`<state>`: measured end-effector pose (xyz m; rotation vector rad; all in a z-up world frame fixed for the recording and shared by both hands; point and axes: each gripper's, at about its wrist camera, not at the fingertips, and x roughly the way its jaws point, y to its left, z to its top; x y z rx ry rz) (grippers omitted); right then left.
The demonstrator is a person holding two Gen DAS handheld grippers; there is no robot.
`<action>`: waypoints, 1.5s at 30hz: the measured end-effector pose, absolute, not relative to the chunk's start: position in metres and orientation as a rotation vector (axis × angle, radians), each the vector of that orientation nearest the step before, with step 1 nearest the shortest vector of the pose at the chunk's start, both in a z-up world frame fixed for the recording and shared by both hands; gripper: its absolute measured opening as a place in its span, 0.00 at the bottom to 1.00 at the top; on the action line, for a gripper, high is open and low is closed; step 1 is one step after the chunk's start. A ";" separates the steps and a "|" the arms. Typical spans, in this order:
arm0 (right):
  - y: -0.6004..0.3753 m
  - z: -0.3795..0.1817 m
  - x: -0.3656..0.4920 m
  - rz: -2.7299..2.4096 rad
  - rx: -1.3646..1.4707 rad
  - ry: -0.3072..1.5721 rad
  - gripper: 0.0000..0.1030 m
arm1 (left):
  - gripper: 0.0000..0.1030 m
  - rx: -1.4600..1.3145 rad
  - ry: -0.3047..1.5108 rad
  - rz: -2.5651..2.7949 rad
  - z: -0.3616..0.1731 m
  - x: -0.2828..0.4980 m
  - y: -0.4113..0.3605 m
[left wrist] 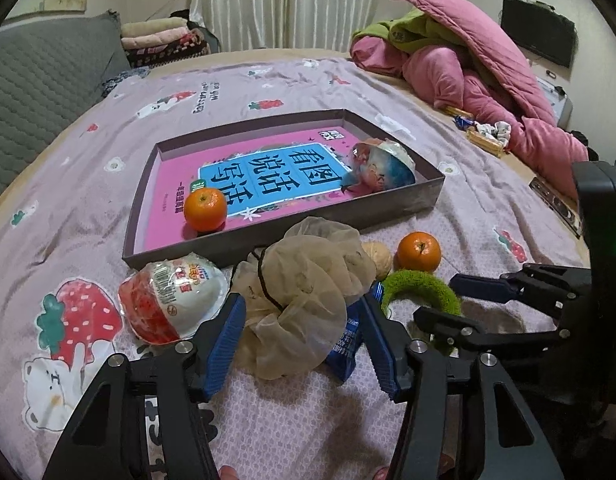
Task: Organize objects
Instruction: 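Grasp the beige mesh fabric with the left tool while the right tool grasps the green ring, then lift the mesh fabric with the left tool while the right tool lifts the green ring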
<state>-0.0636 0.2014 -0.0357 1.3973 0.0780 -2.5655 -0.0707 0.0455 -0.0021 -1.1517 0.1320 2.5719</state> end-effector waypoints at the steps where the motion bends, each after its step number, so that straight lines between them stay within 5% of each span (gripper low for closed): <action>1: 0.200 -0.037 -0.064 -2.559 1.398 0.084 0.42 | 0.57 -1.152 0.134 2.571 -0.002 -0.072 0.047; 6: 0.199 -0.041 -0.063 -2.540 1.389 0.095 0.29 | 0.53 -1.158 0.137 2.578 -0.003 -0.073 0.049; 17: 0.201 -0.039 -0.060 -2.512 1.383 0.106 0.13 | 0.19 -1.155 0.127 2.561 -0.003 -0.074 0.051; 45: 0.198 0.002 -0.055 -2.670 1.129 0.221 0.13 | 0.13 -1.012 -0.006 2.590 0.034 -0.073 0.038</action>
